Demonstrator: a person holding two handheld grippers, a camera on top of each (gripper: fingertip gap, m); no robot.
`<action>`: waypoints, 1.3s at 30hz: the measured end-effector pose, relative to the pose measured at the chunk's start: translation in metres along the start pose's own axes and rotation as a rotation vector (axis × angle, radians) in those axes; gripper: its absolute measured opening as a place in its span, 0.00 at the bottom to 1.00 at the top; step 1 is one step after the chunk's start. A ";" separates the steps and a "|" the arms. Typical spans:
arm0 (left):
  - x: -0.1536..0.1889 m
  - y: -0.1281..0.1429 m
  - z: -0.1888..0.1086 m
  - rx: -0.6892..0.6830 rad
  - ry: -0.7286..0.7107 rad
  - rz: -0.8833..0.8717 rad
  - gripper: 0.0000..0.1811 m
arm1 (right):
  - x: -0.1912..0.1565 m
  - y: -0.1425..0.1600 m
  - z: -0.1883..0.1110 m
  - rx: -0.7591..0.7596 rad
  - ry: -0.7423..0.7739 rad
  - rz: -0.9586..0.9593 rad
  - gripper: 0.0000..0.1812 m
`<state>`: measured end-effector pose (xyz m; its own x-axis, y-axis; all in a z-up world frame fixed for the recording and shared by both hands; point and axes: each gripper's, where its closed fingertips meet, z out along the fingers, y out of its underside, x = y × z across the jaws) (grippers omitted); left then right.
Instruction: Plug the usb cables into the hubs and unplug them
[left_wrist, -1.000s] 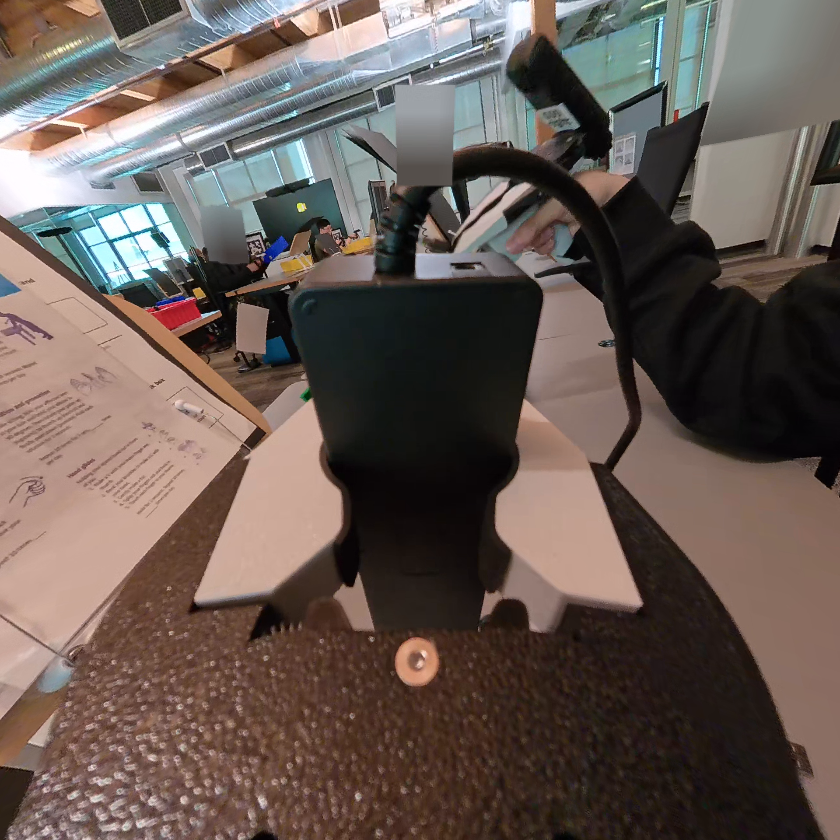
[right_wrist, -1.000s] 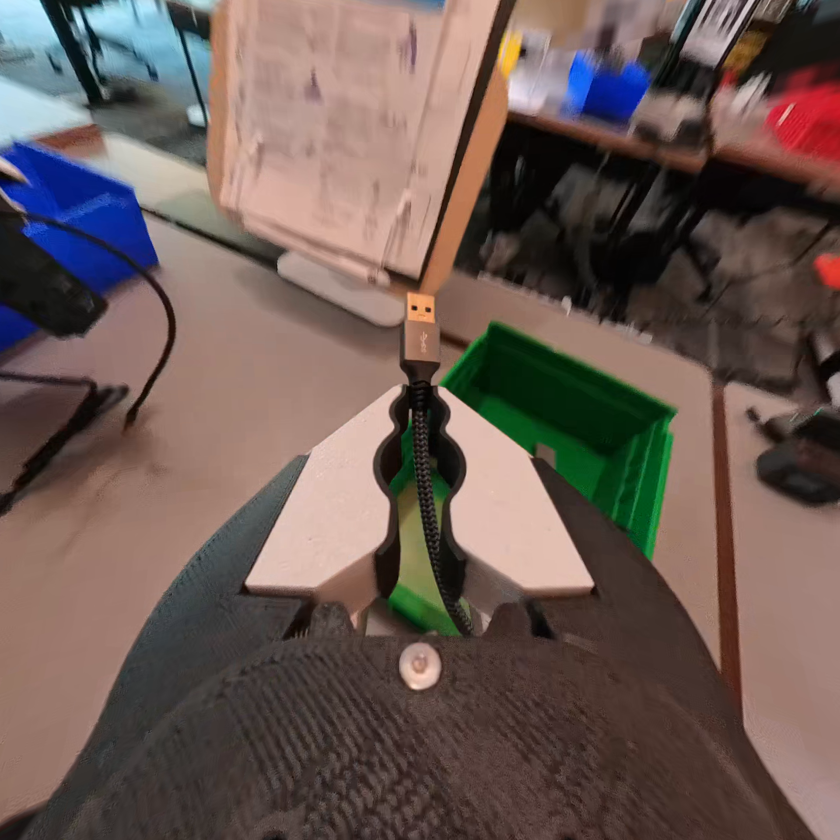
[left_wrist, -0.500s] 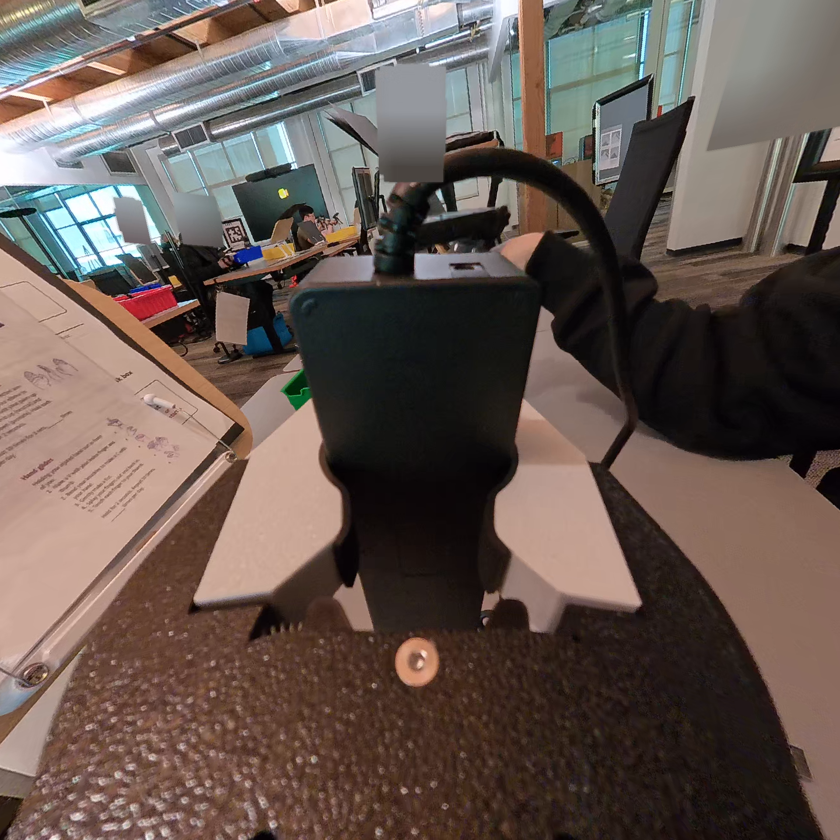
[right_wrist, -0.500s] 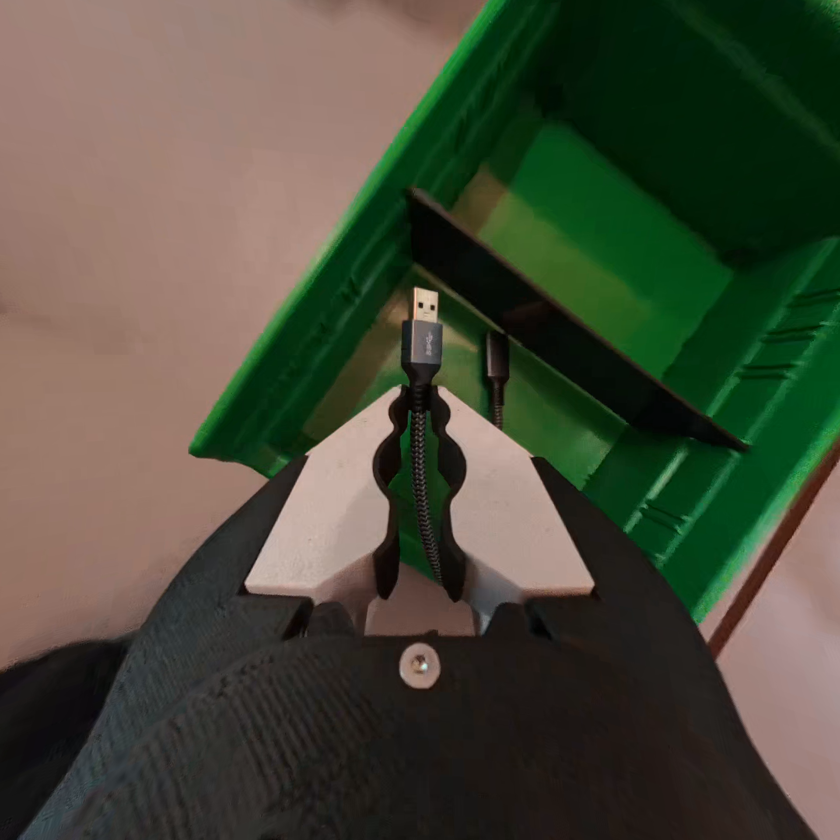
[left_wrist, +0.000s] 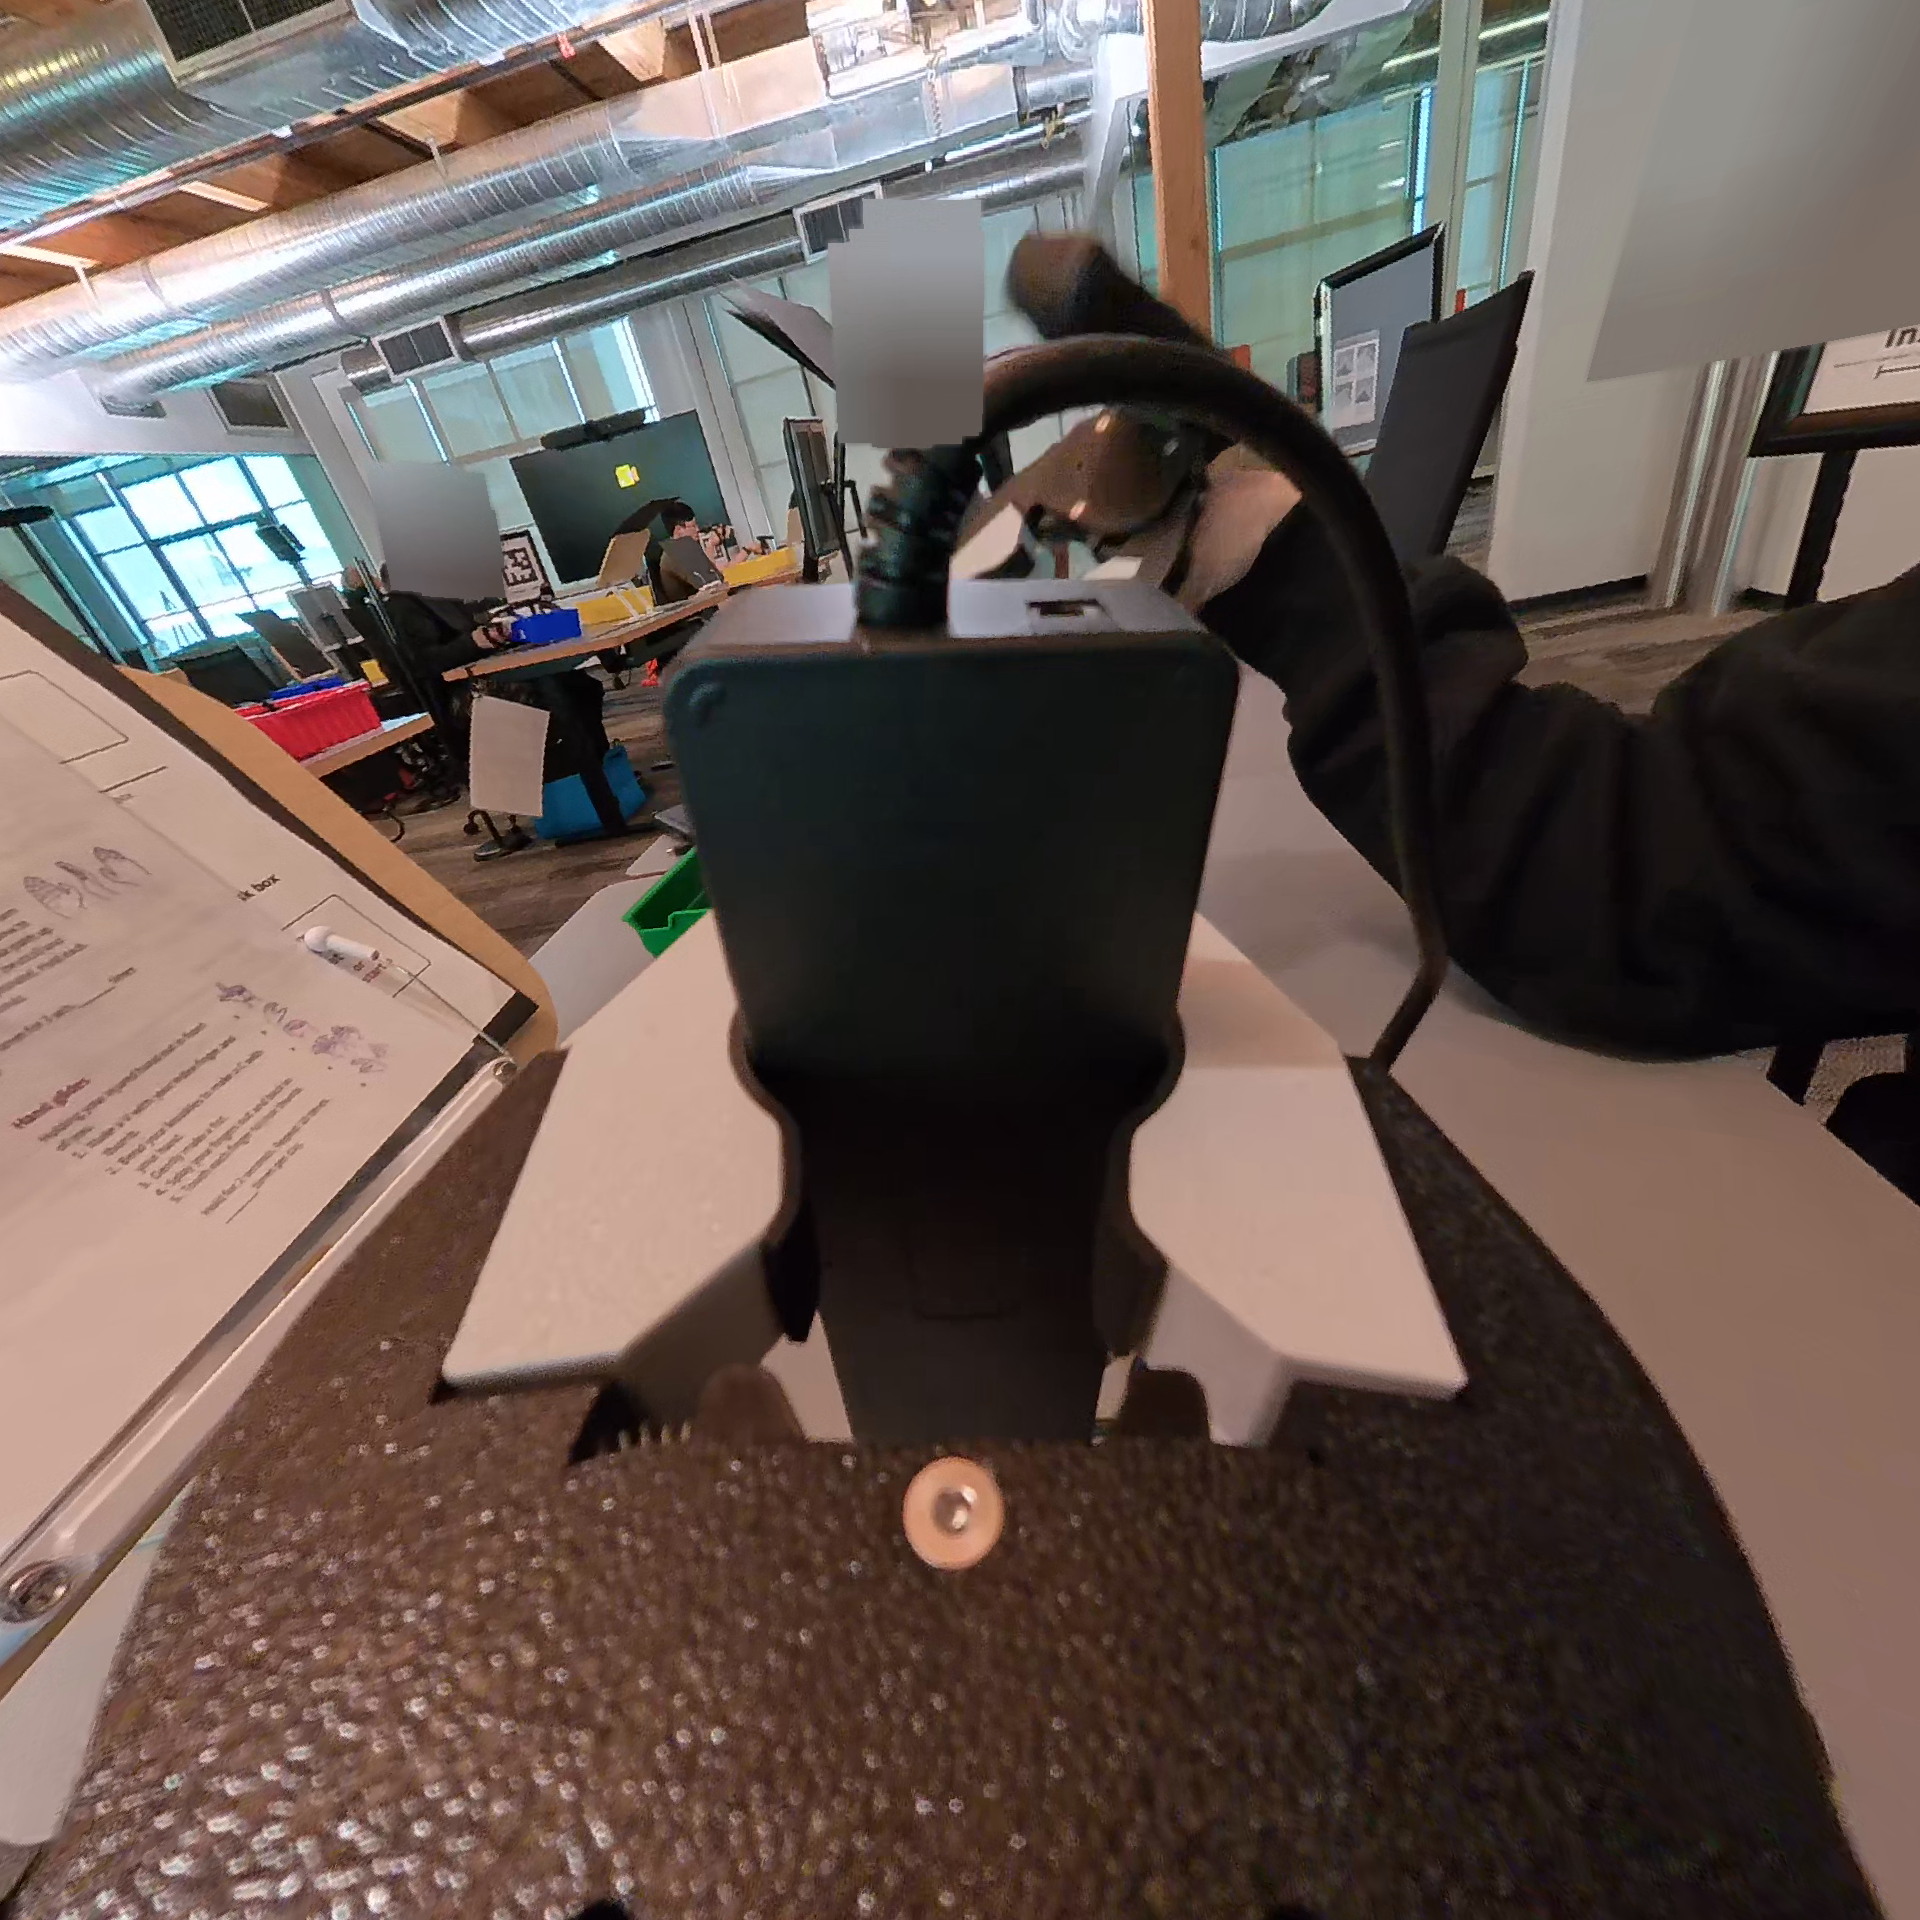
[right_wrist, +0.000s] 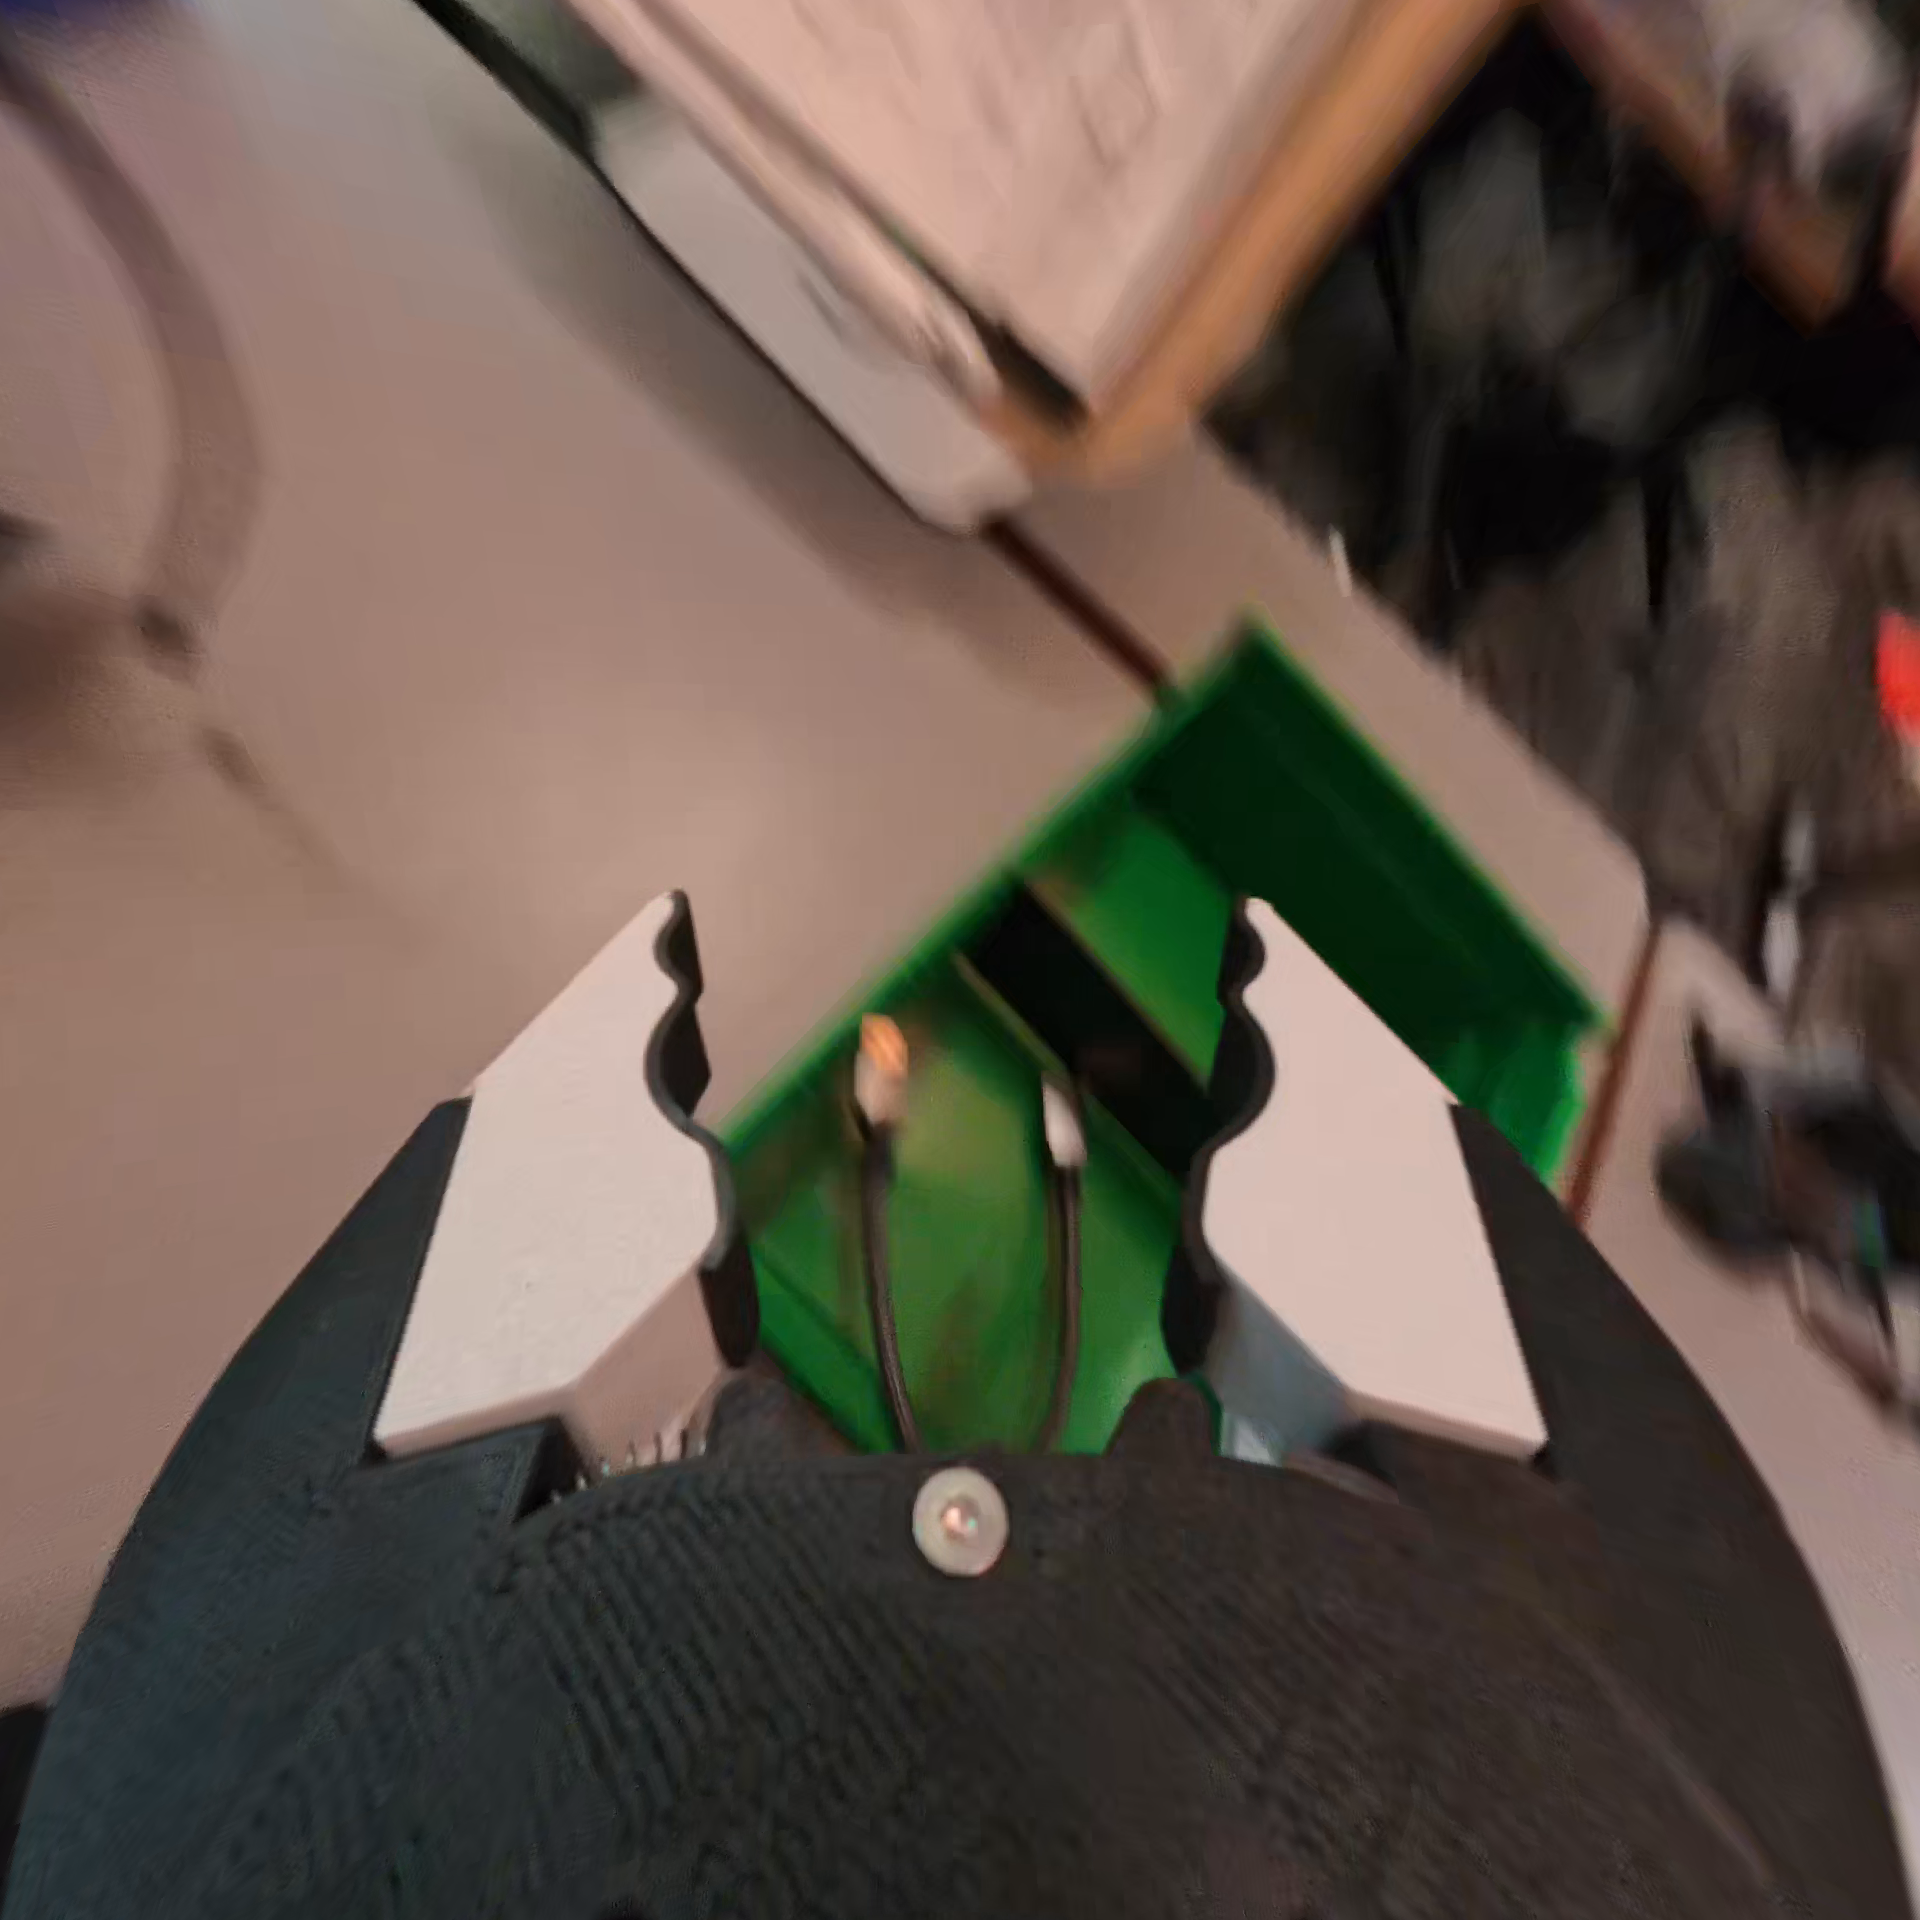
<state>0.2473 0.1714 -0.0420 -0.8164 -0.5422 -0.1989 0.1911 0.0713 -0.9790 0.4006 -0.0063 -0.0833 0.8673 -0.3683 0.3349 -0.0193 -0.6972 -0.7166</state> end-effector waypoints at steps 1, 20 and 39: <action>0.001 -0.001 0.000 0.006 0.006 -0.002 0.34 | -0.023 -0.033 -0.009 0.150 -0.075 -0.078 0.50; 0.024 -0.002 0.016 0.002 0.098 0.062 0.34 | -0.199 -0.146 0.014 0.606 -0.728 -0.184 0.14; 0.019 -0.007 0.014 0.039 0.074 0.047 0.34 | -0.203 -0.156 0.014 0.688 -0.774 -0.130 0.06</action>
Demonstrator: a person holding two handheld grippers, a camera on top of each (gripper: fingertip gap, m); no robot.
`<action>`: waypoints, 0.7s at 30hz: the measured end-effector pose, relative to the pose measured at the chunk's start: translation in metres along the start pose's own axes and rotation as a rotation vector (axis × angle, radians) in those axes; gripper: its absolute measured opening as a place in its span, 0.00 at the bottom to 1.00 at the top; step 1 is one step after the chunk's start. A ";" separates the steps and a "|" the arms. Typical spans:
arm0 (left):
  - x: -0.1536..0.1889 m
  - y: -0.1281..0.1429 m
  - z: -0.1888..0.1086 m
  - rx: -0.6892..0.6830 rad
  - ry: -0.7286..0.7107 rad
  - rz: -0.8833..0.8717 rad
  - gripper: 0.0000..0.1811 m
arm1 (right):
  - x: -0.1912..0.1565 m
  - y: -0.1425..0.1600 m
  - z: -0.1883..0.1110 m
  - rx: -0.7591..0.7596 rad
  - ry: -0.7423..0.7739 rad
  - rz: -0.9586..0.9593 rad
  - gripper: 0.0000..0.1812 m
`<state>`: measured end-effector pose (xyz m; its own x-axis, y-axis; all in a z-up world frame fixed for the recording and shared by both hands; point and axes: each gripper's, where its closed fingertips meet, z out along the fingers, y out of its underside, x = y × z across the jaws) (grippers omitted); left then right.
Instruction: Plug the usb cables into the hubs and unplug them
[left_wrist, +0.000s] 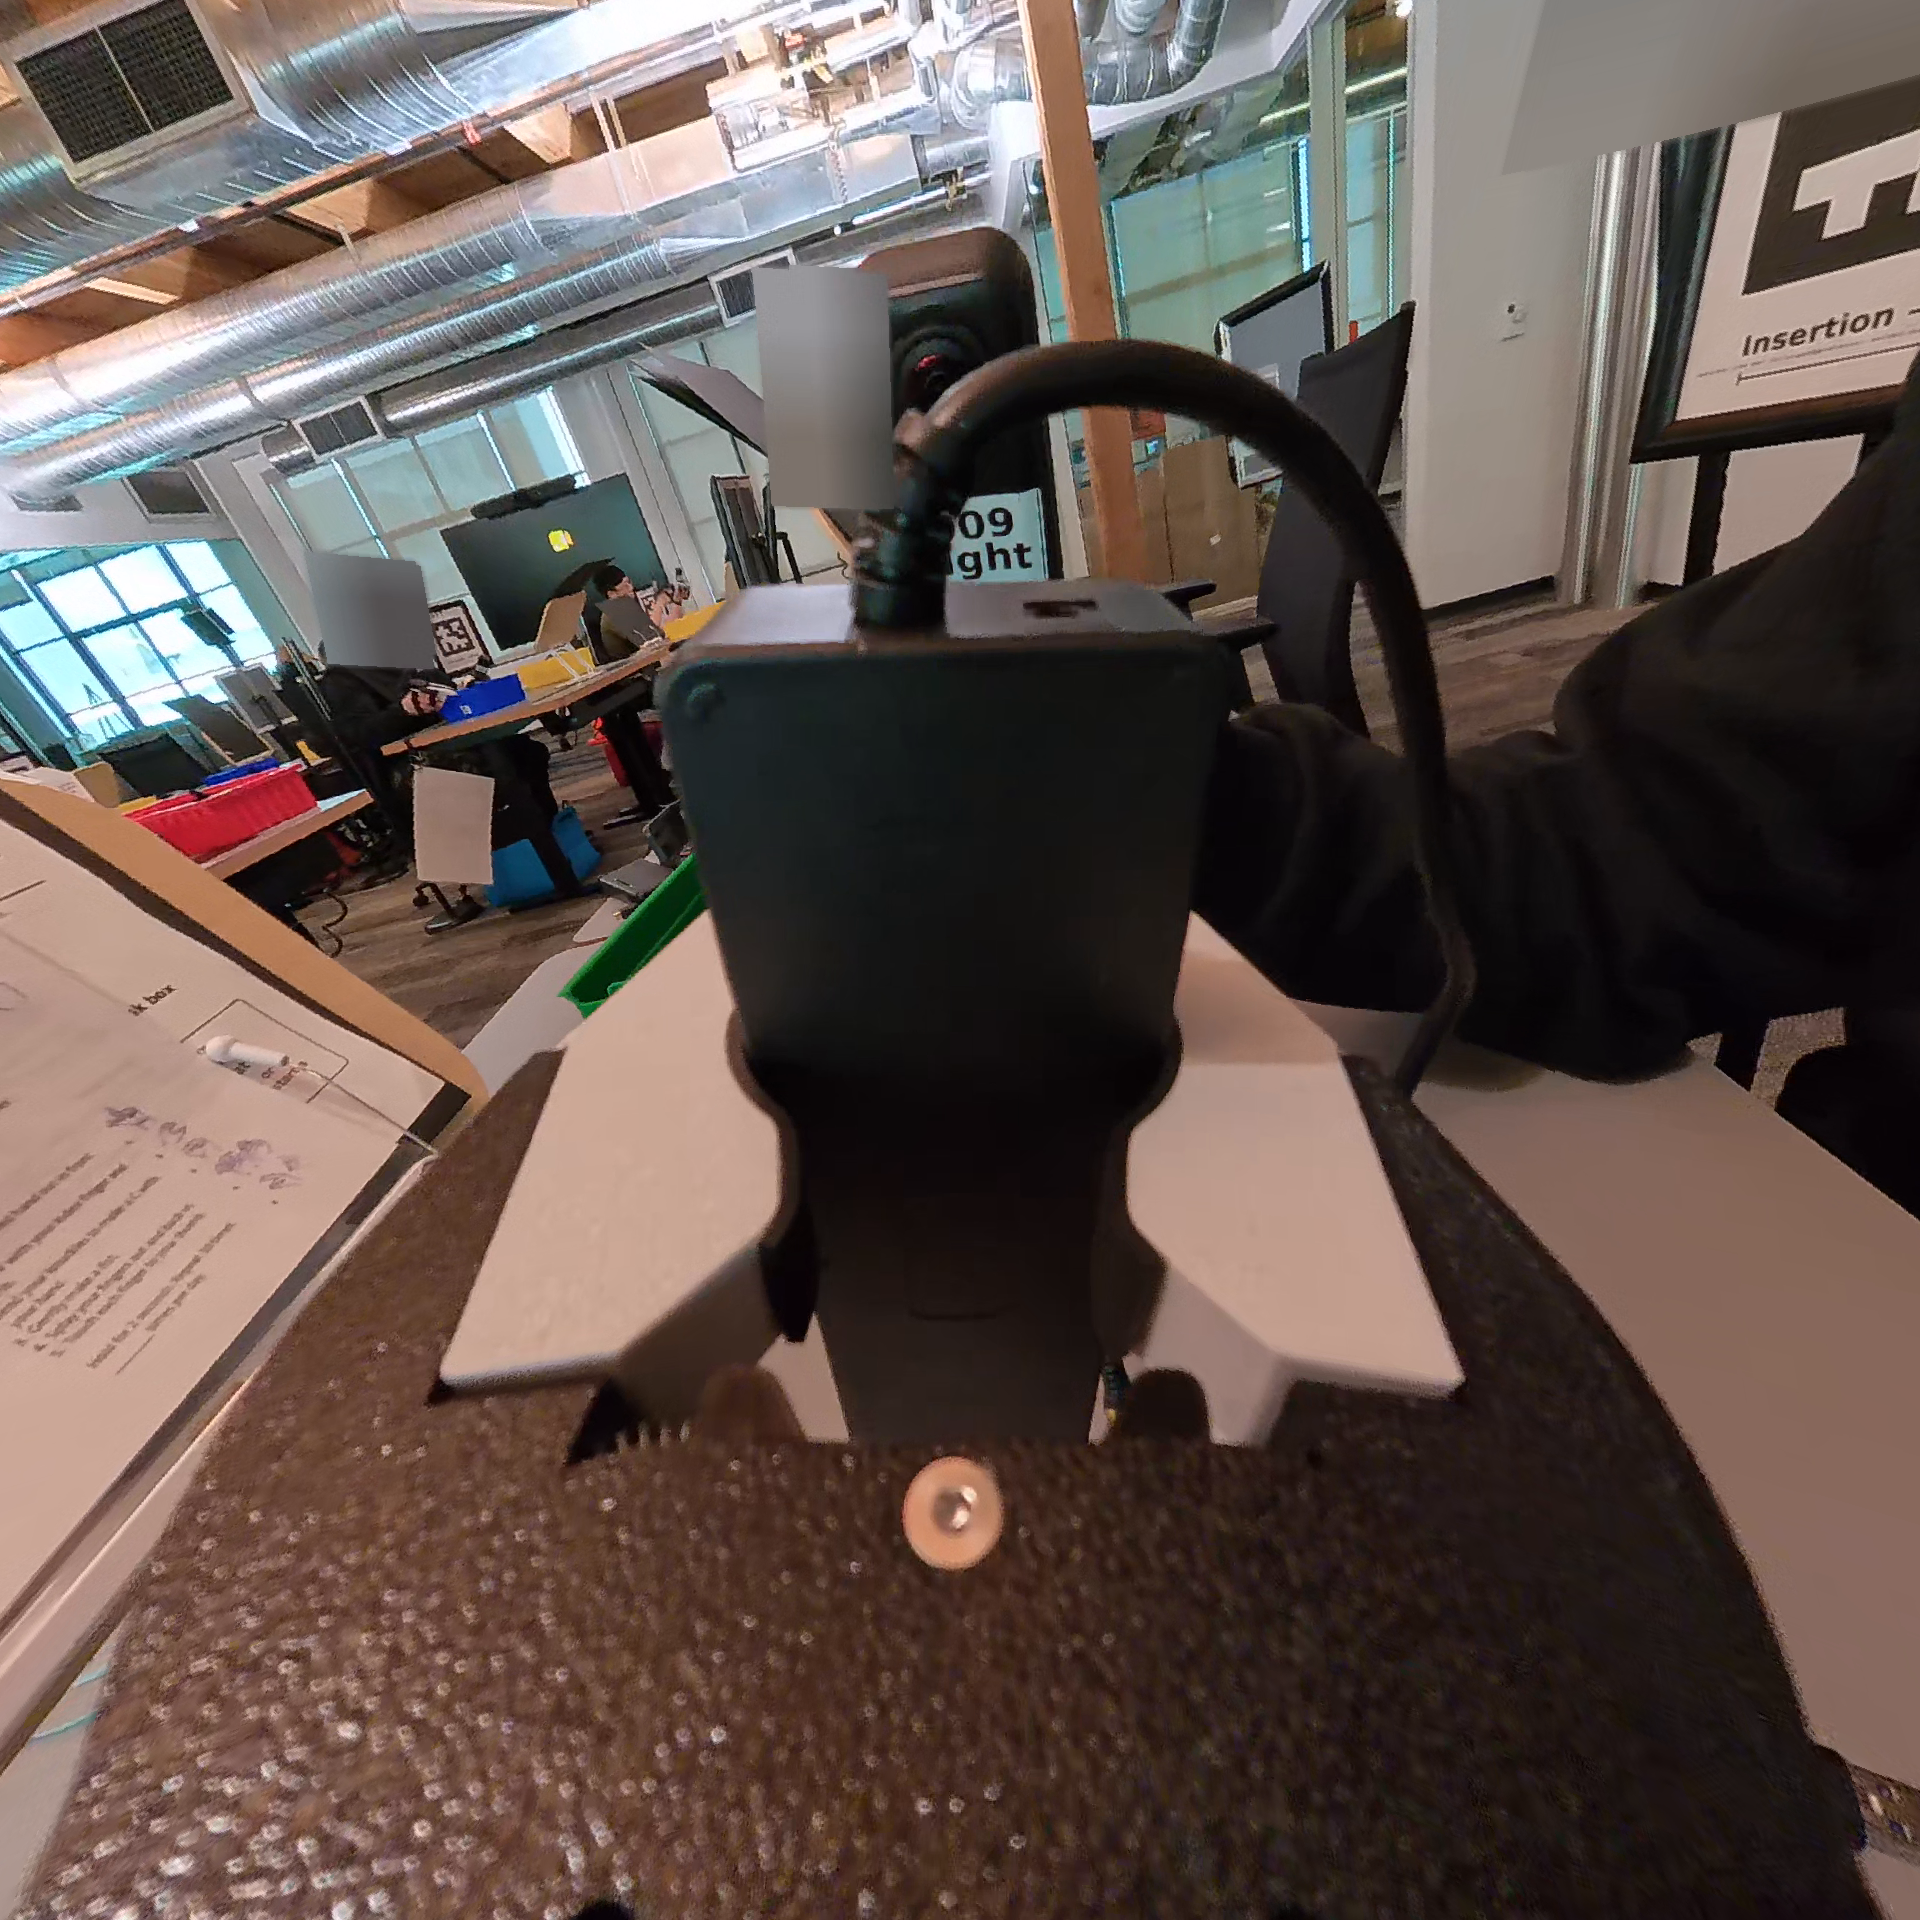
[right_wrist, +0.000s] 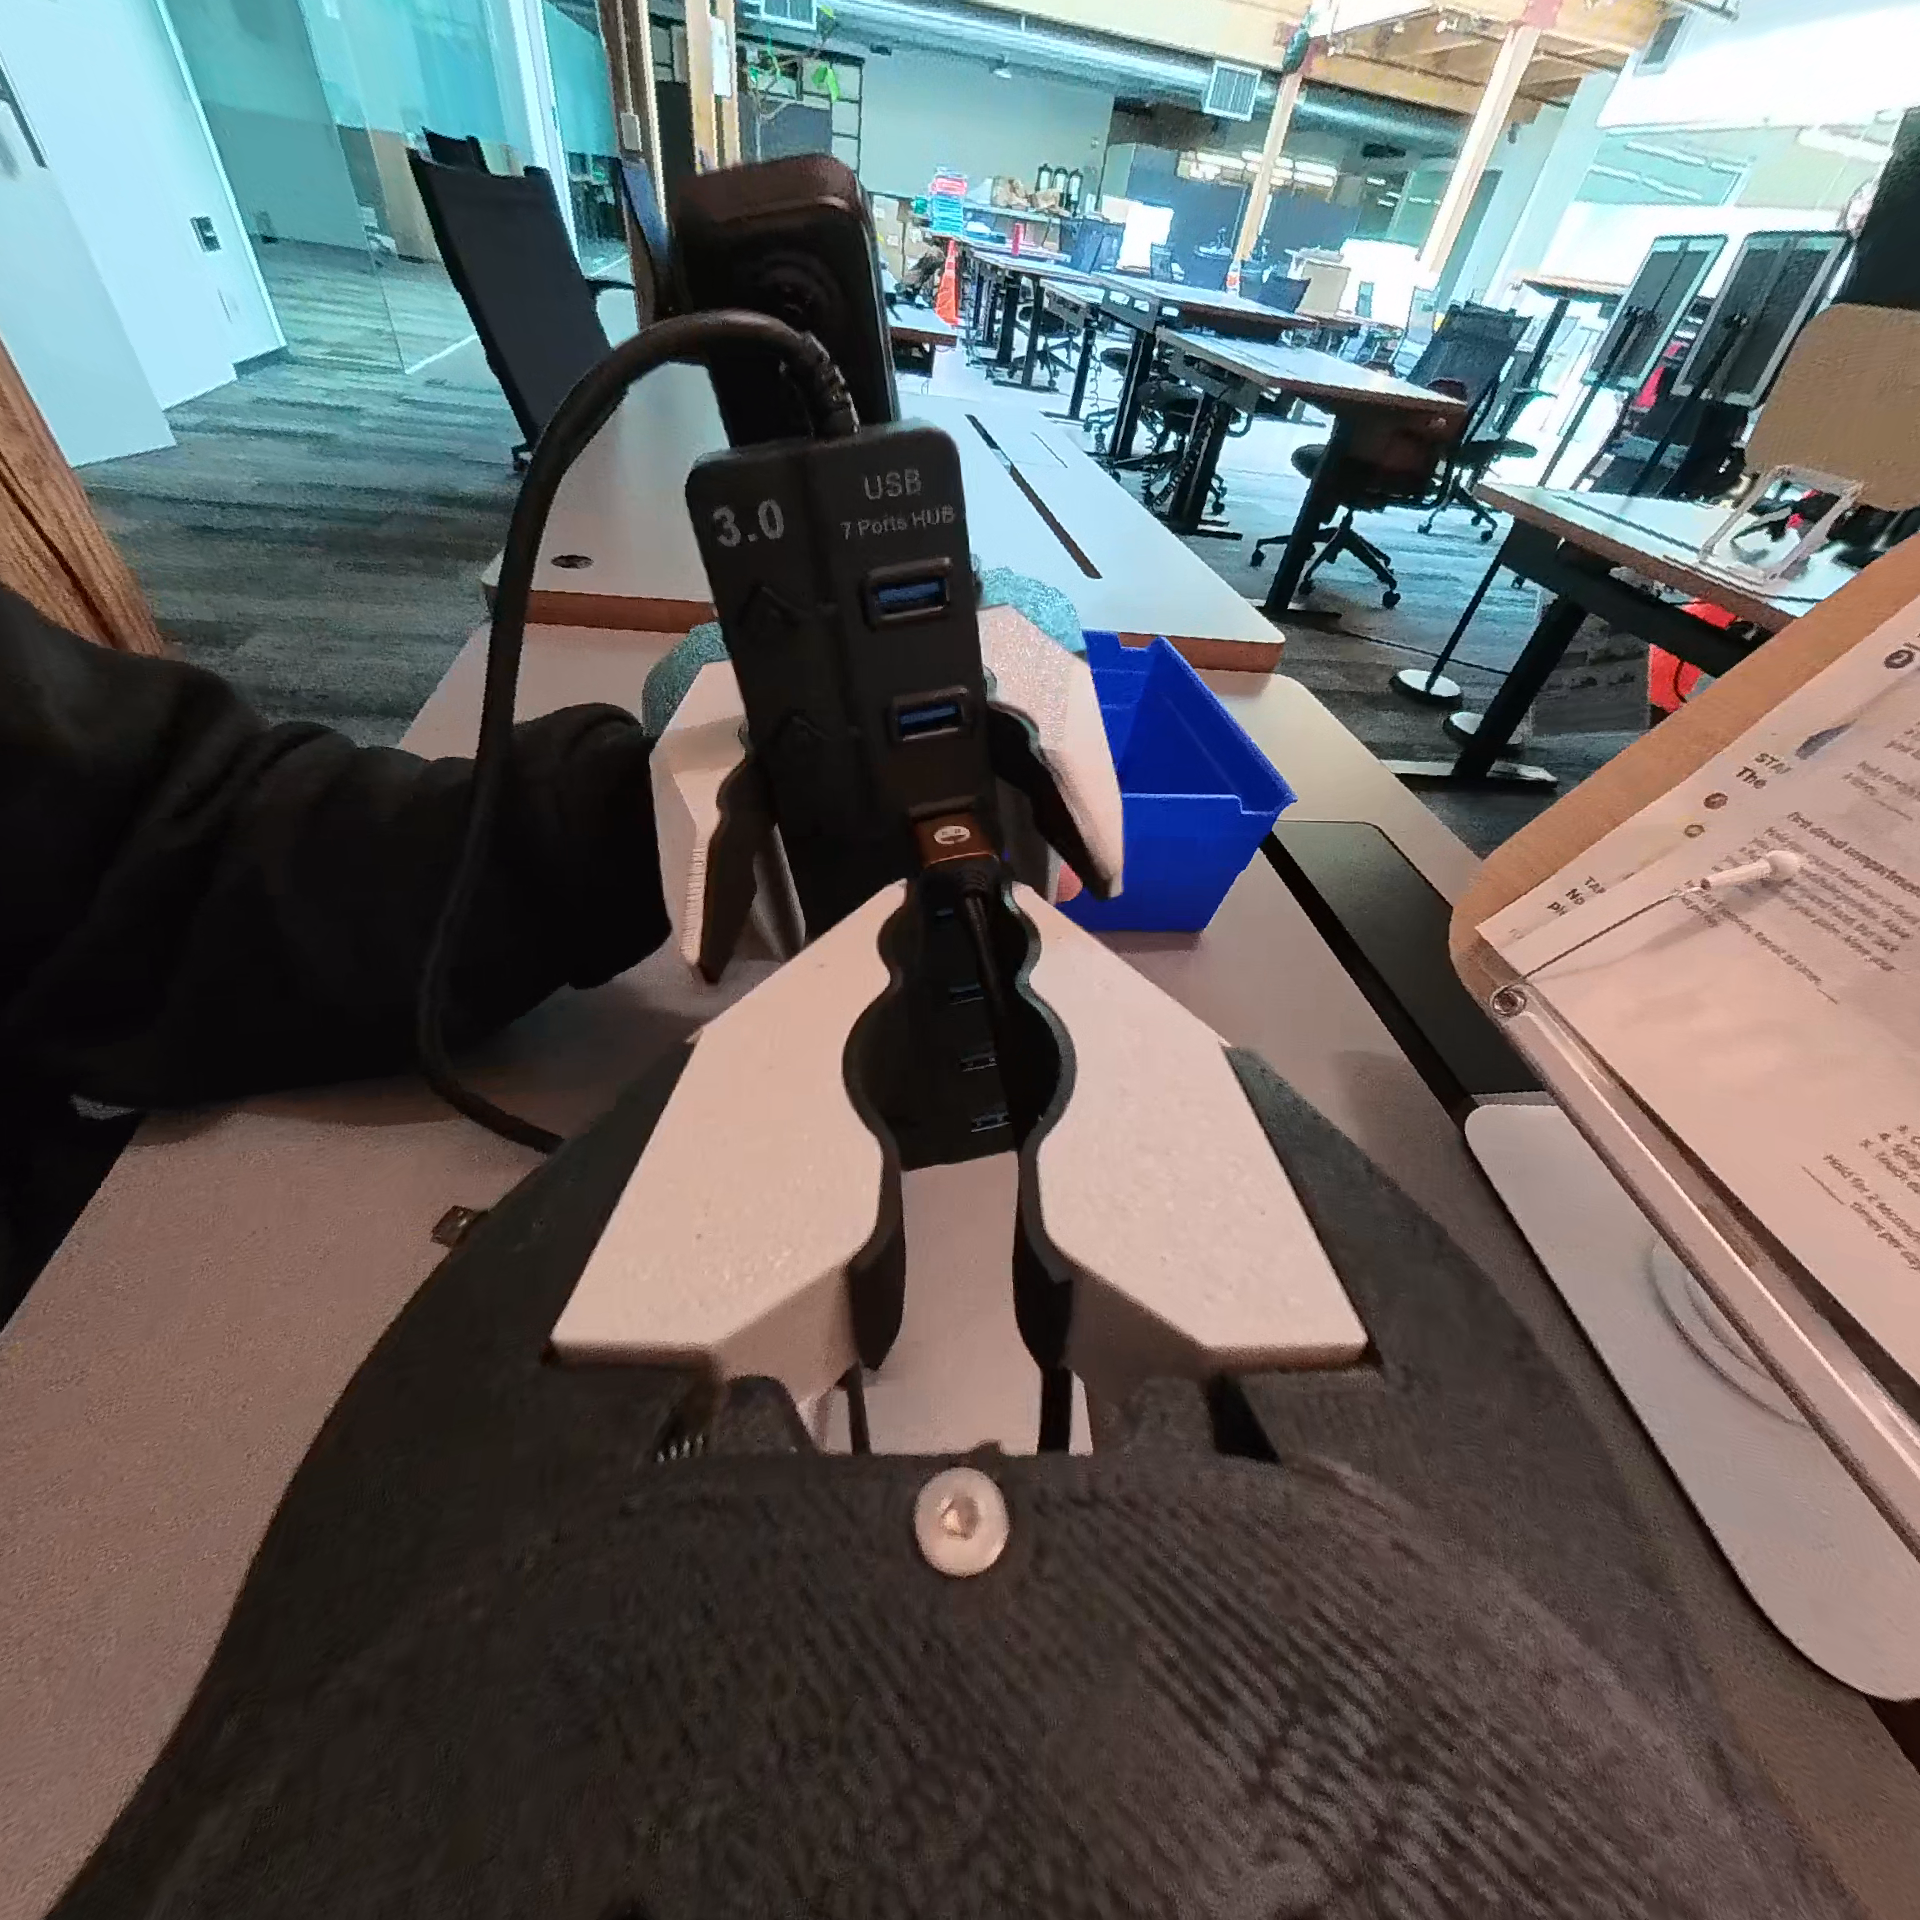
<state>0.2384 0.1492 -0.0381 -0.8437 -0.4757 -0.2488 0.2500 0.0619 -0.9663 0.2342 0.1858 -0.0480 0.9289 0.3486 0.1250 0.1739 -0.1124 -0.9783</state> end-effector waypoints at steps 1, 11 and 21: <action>0.000 0.000 0.000 0.000 -0.002 0.000 0.34 | 0.001 -0.002 -0.001 0.011 0.002 0.008 0.07; -0.003 -0.004 -0.004 0.028 -0.010 -0.016 0.34 | 0.001 -0.008 0.002 0.043 0.011 -0.012 0.06; 0.000 -0.007 -0.006 0.037 0.007 -0.019 0.34 | -0.002 -0.012 0.002 0.084 -0.008 -0.016 0.07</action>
